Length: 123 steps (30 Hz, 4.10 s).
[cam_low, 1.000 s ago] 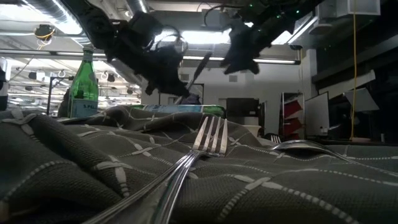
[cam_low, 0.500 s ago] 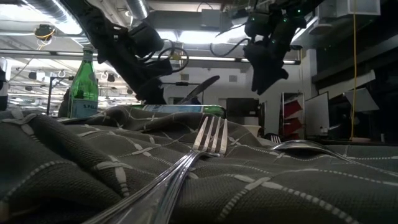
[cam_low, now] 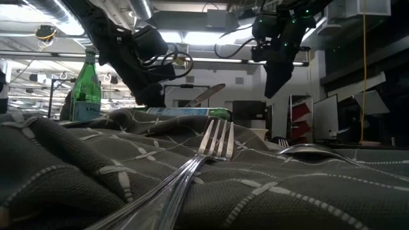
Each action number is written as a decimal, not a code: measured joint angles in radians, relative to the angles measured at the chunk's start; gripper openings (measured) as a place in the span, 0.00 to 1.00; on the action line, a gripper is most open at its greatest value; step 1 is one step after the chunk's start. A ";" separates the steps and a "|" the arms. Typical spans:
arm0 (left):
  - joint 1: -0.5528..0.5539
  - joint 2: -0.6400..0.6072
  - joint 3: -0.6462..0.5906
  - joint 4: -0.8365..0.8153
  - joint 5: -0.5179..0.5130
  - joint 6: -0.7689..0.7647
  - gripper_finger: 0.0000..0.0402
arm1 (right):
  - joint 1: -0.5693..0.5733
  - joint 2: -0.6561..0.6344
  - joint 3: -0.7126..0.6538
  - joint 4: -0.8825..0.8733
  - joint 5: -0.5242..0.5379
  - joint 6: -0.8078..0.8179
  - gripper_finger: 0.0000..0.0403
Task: Sort silverware
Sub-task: Put the silver table knife into the silverware tray, then put the silver fork into the silverware tray
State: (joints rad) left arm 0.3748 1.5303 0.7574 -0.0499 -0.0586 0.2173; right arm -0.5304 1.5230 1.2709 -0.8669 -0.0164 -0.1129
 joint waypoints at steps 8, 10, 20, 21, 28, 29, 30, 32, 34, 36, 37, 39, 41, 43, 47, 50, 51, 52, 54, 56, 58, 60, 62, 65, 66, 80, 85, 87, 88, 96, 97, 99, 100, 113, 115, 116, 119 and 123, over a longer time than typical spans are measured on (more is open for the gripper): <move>0.000 0.000 0.000 0.000 0.000 0.000 0.07 | 0.000 0.000 0.000 0.000 0.000 -0.028 0.39; 0.000 0.001 0.000 -0.001 0.000 0.000 0.07 | 0.000 0.000 0.000 -0.002 0.000 -0.065 0.39; 0.001 0.074 0.001 0.006 -0.004 -0.031 0.07 | 0.000 0.001 0.000 -0.009 0.000 -0.288 0.39; 0.001 0.074 0.001 0.006 -0.005 -0.040 0.07 | 0.000 0.001 0.000 -0.009 0.000 -0.288 0.39; 0.000 0.074 0.001 0.036 0.000 -0.054 0.07 | 0.000 0.001 0.000 -0.011 -0.001 -0.289 0.39; 0.000 0.074 0.001 0.036 0.000 -0.054 0.07 | 0.000 0.001 0.000 -0.011 -0.001 -0.289 0.39; 0.000 0.074 0.001 0.036 0.000 -0.056 0.07 | 0.000 0.001 0.000 -0.011 -0.001 -0.289 0.39; 0.000 0.074 0.001 0.036 0.000 -0.060 0.07 | 0.000 0.001 0.000 -0.011 -0.001 -0.311 0.39; 0.000 0.074 0.000 0.036 0.000 -0.061 0.07 | 0.000 0.001 0.000 -0.012 -0.002 -0.349 0.39; 0.000 0.074 0.000 0.037 0.000 -0.061 0.07 | 0.000 0.001 0.000 -0.014 -0.015 -0.401 0.39; 0.000 0.074 0.000 0.039 -0.002 -0.061 0.07 | 0.000 0.001 0.000 -0.018 -0.036 -0.433 0.39; 0.000 0.074 0.000 0.042 -0.018 -0.068 0.07 | 0.000 0.001 -0.001 -0.029 -0.067 -0.501 0.39; 0.000 0.074 0.000 0.041 -0.046 -0.087 0.07 | 0.000 0.001 -0.001 -0.031 -0.091 -0.549 0.39; 0.000 0.074 0.000 0.040 -0.058 -0.097 0.07 | 0.001 0.001 -0.001 -0.026 -0.107 -0.556 0.39; 0.000 0.074 0.000 0.040 -0.058 -0.109 0.11 | 0.000 0.001 -0.001 -0.025 -0.108 -0.556 0.39; -0.002 0.074 0.000 0.040 -0.056 -0.113 0.19 | 0.000 0.001 -0.001 -0.026 -0.108 -0.563 0.39; -0.002 0.074 0.002 0.039 -0.056 -0.113 0.21 | 0.000 0.001 -0.001 -0.026 -0.108 -0.573 0.39; -0.002 0.074 0.005 0.039 -0.056 -0.113 0.23 | 0.000 0.001 -0.001 -0.026 -0.108 -0.584 0.39; -0.002 0.074 0.014 0.040 -0.056 -0.113 0.27 | 0.000 0.001 -0.001 -0.027 -0.108 -0.616 0.39; -0.002 0.071 0.022 0.038 -0.056 -0.113 0.29 | 0.000 0.001 -0.004 -0.024 -0.108 -0.646 0.39; -0.002 0.058 0.032 0.035 -0.056 -0.113 0.30 | 0.000 0.001 -0.019 -0.024 -0.108 -0.684 0.39; -0.002 0.036 0.045 0.036 -0.056 -0.113 0.30 | 0.000 0.001 -0.048 -0.024 -0.108 -0.724 0.39; -0.002 0.012 0.058 0.036 -0.056 -0.113 0.30 | 0.000 0.001 -0.087 -0.024 -0.108 -0.762 0.39; -0.002 -0.029 0.067 0.034 -0.056 -0.117 0.28 | 0.000 0.002 -0.154 -0.025 -0.108 -0.827 0.39; -0.002 -0.044 0.070 0.036 -0.056 -0.124 0.28 | 0.000 0.002 -0.174 -0.024 -0.107 -0.849 0.39; -0.001 -0.098 0.071 0.035 -0.056 -0.196 0.26 | 0.000 0.002 -0.352 0.163 -0.026 -1.190 0.39; 0.000 -0.098 0.071 0.036 -0.056 -0.219 0.25 | 0.000 0.002 -0.381 0.211 -0.002 -1.256 0.39; 0.000 -0.098 0.071 0.036 -0.056 -0.230 0.25 | 0.000 0.002 -0.384 0.233 -0.002 -1.258 0.39; 0.000 -0.098 0.071 0.036 -0.056 -0.235 0.25 | 0.000 0.006 -0.384 0.242 -0.002 -1.258 0.39; 0.000 -0.098 0.071 0.036 -0.056 -0.250 0.25 | 0.000 0.085 -0.384 0.285 -0.003 -1.258 0.39; 0.000 -0.098 0.071 0.036 -0.056 -0.255 0.25 | 0.000 0.096 -0.384 0.285 -0.003 -1.258 0.39; 0.000 -0.098 0.071 0.036 -0.056 -0.264 0.25 | 0.000 0.116 -0.384 0.287 -0.002 -1.258 0.39; -0.001 -0.098 0.071 0.036 -0.056 -0.268 0.25 | 0.000 0.126 -0.384 0.287 -0.002 -1.258 0.39; 0.000 -0.098 0.071 0.036 -0.056 -0.270 0.25 | 0.000 0.164 -0.380 0.260 -0.003 -1.255 0.19; 0.000 -0.098 0.071 0.036 -0.056 -0.270 0.25 | 0.000 0.164 -0.380 0.249 -0.003 -1.253 0.13; 0.000 -0.098 0.071 0.036 -0.056 -0.270 0.25 | 0.000 0.165 -0.380 0.243 -0.002 -1.247 0.09; -0.001 -0.098 0.071 0.036 -0.056 -0.274 0.25 | 0.000 0.165 -0.380 0.238 -0.002 -1.203 0.03; 0.000 -0.098 0.071 0.036 -0.056 -0.300 0.25 | 0.001 0.166 -0.371 0.229 -0.002 -1.153 0.06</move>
State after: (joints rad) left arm 0.3744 1.4326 0.8284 -0.0143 -0.1150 -0.0824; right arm -0.5297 1.6892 0.9003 -0.6380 -0.0185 -1.2657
